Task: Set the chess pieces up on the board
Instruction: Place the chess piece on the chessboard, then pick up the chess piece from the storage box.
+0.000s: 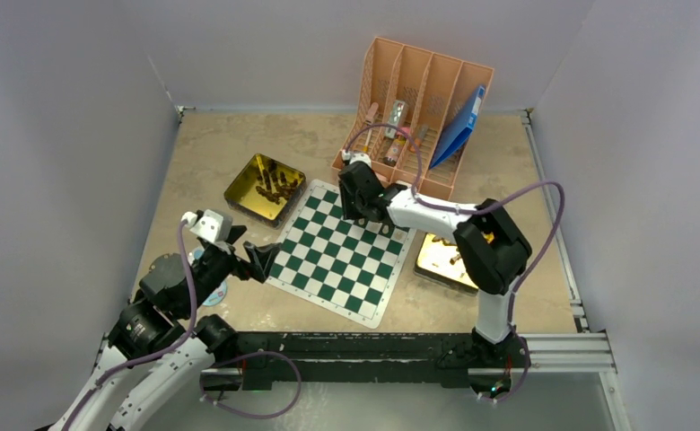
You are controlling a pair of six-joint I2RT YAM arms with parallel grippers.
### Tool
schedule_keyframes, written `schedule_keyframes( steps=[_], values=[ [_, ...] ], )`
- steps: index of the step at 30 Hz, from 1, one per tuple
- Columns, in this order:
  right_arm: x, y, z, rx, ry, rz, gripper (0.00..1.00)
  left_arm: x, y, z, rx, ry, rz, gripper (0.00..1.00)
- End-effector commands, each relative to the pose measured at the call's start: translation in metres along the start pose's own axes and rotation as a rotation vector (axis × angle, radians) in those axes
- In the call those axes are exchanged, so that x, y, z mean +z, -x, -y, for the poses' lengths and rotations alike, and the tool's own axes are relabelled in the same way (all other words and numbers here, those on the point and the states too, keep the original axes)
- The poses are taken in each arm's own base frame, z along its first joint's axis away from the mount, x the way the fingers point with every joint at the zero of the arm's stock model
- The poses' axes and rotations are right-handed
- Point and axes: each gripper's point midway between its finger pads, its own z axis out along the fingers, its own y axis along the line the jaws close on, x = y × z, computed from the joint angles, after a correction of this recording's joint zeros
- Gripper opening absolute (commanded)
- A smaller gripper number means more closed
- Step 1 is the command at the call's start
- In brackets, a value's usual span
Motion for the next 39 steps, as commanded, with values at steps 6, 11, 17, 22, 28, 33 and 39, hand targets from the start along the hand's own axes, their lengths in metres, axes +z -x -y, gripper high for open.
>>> schedule_keyframes(
  steps=[6,11,17,22,28,33,39],
  values=[
    [-0.079,0.062,-0.004,0.059,0.048,0.172,0.37,0.002,0.008,0.010,-0.042,-0.040,0.017,0.90],
    [-0.108,0.062,0.025,0.080,-0.059,0.209,0.36,0.012,0.003,0.024,-0.061,-0.108,-0.019,0.89],
    [-0.141,0.046,0.067,0.152,-0.195,0.225,0.35,0.022,-0.014,0.019,-0.038,-0.084,-0.072,0.89],
    [-0.151,0.037,0.121,0.276,-0.295,0.234,0.33,0.023,-0.015,0.022,-0.024,-0.101,-0.073,0.89],
    [-0.160,0.015,0.157,0.463,-0.435,0.275,0.32,0.022,-0.019,0.024,-0.017,-0.115,-0.091,0.89],
    [-0.164,-0.006,0.181,0.637,-0.568,0.290,0.32,0.019,-0.018,0.025,-0.017,-0.125,-0.080,0.89],
    [-0.172,-0.017,0.207,0.770,-0.688,0.351,0.39,0.018,-0.017,0.025,-0.015,-0.128,-0.073,0.89]
  ],
)
